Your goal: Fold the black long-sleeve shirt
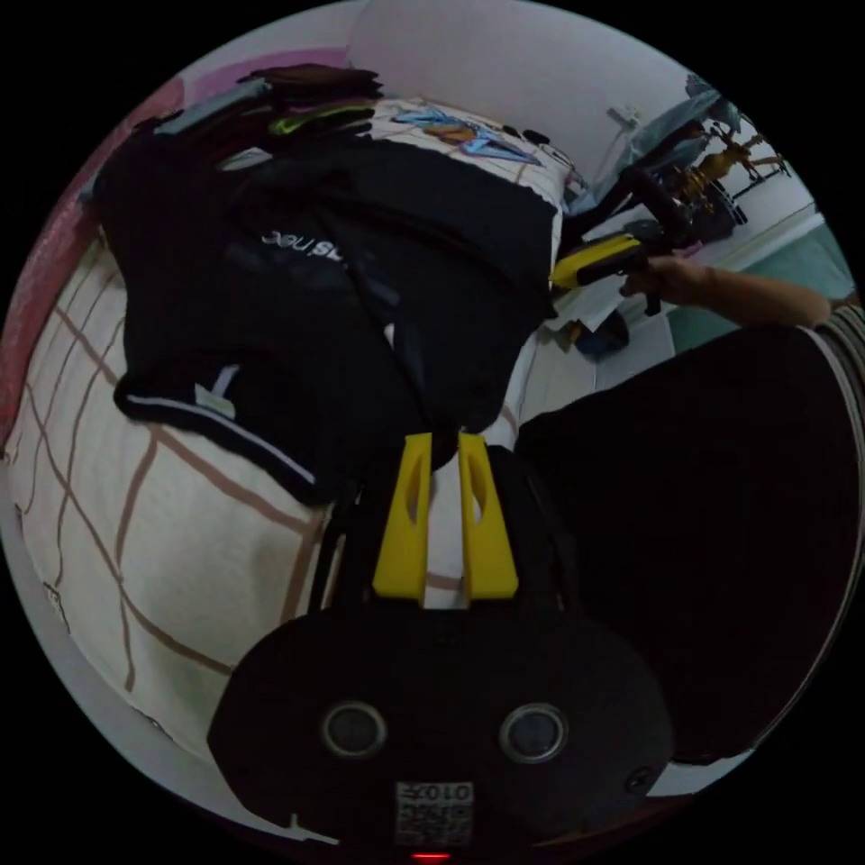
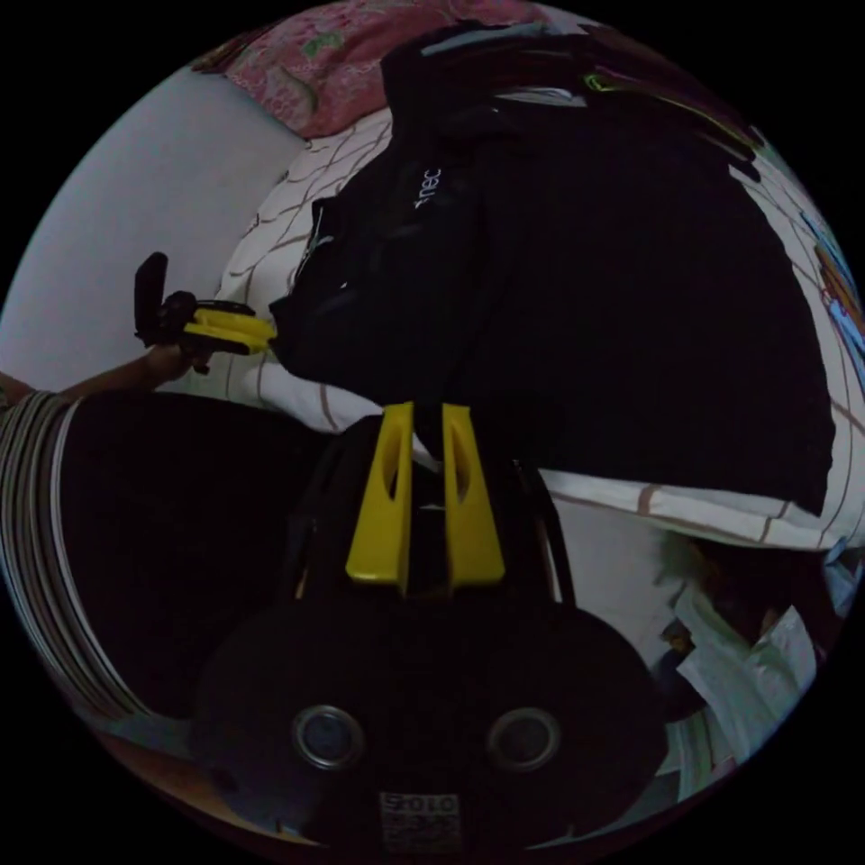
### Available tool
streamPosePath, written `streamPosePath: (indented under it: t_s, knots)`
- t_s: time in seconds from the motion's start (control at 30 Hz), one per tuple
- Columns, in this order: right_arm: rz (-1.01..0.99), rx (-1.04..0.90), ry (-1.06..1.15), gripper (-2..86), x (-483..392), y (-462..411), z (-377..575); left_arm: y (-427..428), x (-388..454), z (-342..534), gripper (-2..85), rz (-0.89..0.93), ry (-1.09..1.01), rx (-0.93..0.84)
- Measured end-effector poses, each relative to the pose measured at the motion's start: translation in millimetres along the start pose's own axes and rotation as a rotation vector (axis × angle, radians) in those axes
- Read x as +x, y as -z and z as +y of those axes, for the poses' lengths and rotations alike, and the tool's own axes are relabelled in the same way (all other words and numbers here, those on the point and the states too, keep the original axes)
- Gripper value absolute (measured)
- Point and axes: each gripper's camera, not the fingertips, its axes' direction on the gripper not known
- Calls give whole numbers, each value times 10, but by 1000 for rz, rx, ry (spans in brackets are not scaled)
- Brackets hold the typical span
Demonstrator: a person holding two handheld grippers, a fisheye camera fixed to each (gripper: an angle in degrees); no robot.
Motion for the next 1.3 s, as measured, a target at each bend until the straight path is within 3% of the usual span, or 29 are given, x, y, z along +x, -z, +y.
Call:
streamPosePath:
  t_s: [0.1, 0.17, 0.27, 0.4, 0.5, 0.67, 0.83, 1.0, 1.13, 1.3]
  knots:
    - [-13, -15, 18, 60, -123, -31, -102, -66, -17, -87, 36, 18, -43, -43]
    - [-27, -55, 34, 61, -198, -115, -130, -246, -47, -45, 31, 28, -75, -169]
    - [-7, -181, 29, 64, -267, -311, -87, -200, -145, 77, 25, 41, -47, -159]
    - [-26, -75, -20, 62, -324, -78, 58, 159, -345, 115, 28, 50, 28, -41]
    - [45, 32, -46, 61, -362, 190, 141, 430, -584, -19, 42, -57, 105, 33]
    - [123, 186, -68, 60, -361, 626, -10, 614, -1089, -853, 72, -227, 191, 133]
    - [128, 290, 54, 59, -497, 1119, -255, 592, -1497, -1703, 89, -323, 261, 136]
    - [144, 318, 81, 57, -495, 1291, -218, 353, -1829, -2258, 70, -257, 234, 16]
    - [85, 298, 6, 54, -370, 1235, -173, 374, -1893, -2557, 25, -308, 170, -73]
    - [83, 276, 39, 59, -367, 1217, -337, 824, -2146, -2907, 7, -54, 156, -53]
